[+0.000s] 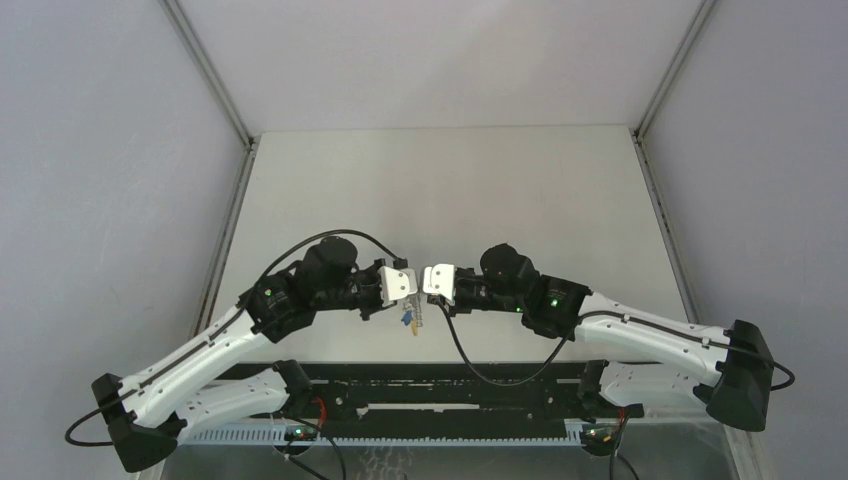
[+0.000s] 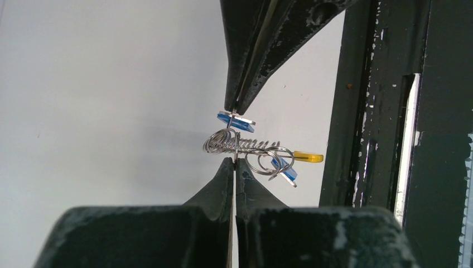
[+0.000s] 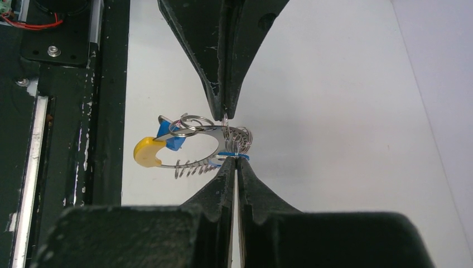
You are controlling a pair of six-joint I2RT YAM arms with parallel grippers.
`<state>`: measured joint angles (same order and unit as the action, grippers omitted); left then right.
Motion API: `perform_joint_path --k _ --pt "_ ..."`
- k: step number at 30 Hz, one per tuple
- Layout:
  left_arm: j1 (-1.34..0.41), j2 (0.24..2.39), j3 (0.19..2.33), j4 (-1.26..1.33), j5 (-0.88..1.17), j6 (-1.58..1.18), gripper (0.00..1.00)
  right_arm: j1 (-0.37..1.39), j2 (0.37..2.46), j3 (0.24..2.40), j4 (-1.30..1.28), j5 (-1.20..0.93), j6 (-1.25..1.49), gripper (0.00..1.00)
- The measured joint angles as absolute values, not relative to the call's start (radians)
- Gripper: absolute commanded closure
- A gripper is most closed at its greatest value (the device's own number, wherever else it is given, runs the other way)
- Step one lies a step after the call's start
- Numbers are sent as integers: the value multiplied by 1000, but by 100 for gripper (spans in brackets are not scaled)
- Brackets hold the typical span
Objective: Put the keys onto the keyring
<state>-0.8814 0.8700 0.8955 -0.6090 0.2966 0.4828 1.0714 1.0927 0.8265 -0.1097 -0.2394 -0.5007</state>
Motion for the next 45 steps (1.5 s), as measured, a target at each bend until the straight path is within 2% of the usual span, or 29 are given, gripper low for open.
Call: perform_joint_path --k 45 --pt "-886 878 896 -600 299 490 100 1069 1072 825 -125 -272 -491 100"
